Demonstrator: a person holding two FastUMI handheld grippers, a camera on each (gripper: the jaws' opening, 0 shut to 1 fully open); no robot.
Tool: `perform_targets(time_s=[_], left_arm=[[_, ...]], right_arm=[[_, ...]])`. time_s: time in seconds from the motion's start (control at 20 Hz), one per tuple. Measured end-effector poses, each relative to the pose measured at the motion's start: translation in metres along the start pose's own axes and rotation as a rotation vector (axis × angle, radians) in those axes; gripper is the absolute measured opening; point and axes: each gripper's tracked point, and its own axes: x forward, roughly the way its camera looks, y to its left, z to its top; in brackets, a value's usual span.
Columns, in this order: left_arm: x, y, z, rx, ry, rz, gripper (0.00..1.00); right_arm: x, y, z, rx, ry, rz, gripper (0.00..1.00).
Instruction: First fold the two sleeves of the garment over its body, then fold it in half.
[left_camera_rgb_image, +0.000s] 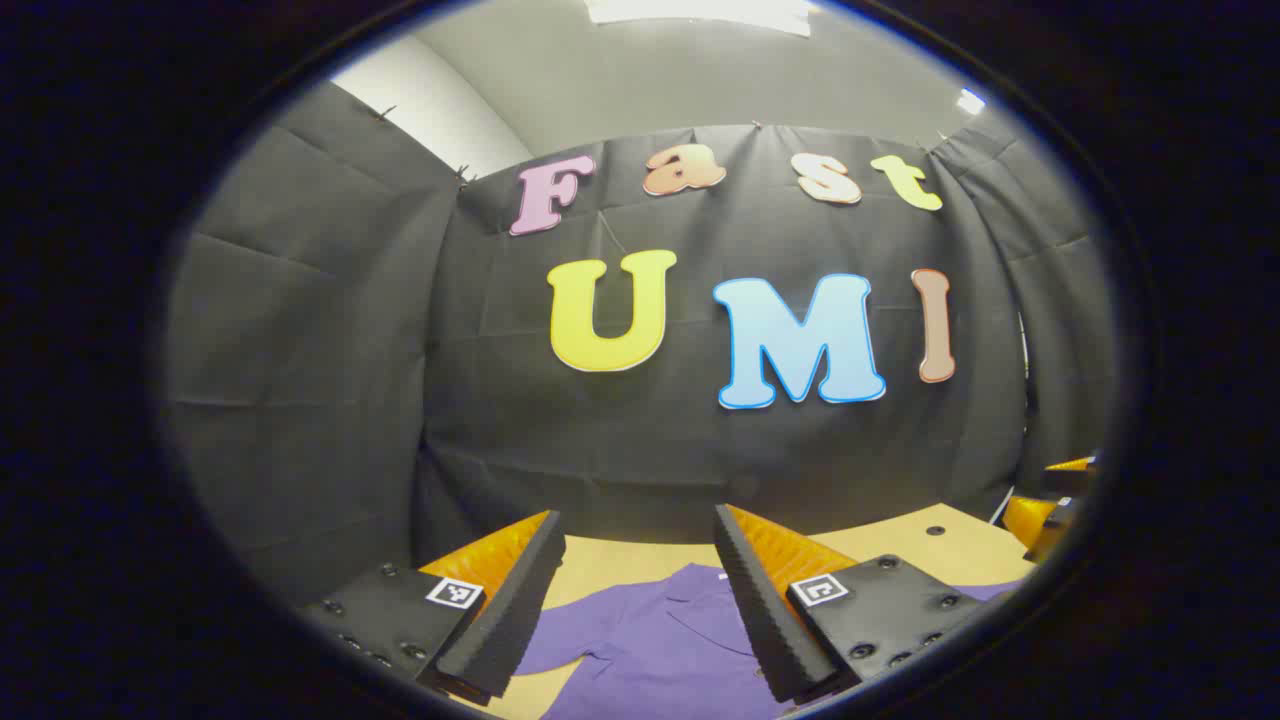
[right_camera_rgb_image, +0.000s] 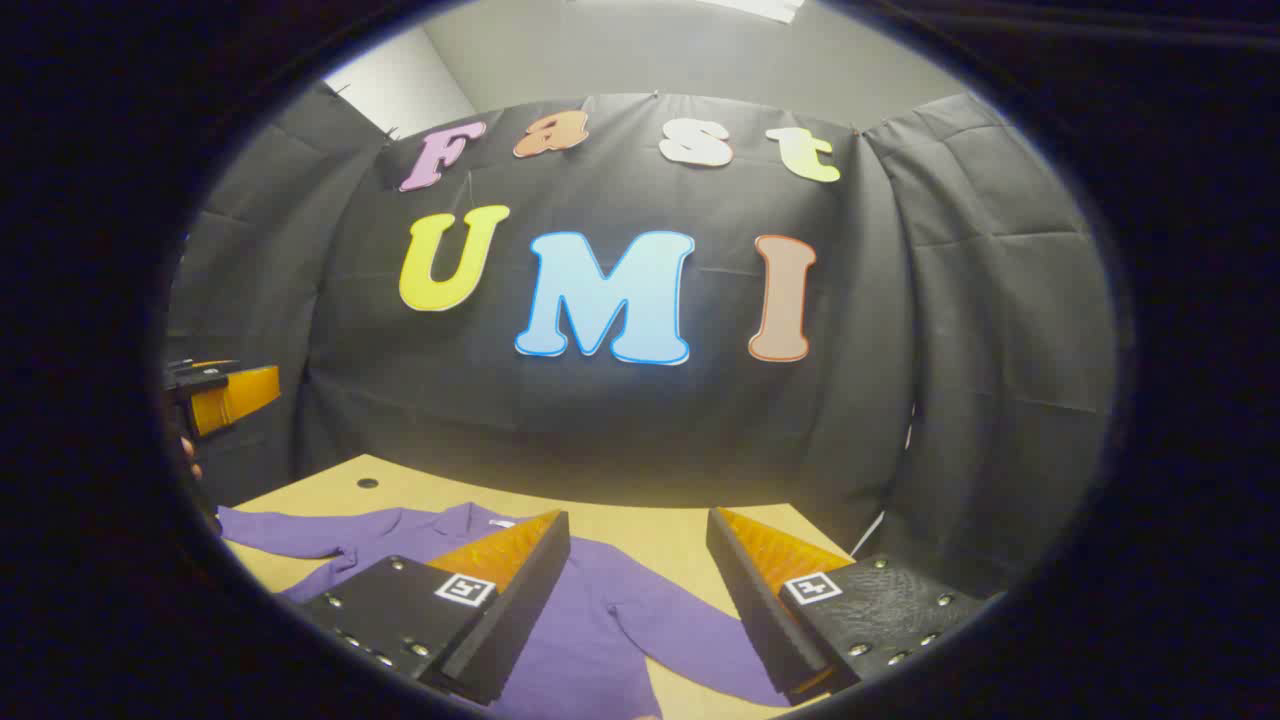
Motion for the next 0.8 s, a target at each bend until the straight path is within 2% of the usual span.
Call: perform_targets(time_s=[0.4,0.8], left_arm=[[0.004,-0.005,-0.003,-0.012,-0.001,-0.032,0.93],[0.004,-0.005,-0.003,-0.017,-0.006,-0.031,0.95]], right_arm=[[0.0,-0.007,0.001,0.017,0.003,-0.037,0.89],[-0.001,-0.015,-0.006,0.038,0.025,-0.061,0.89]])
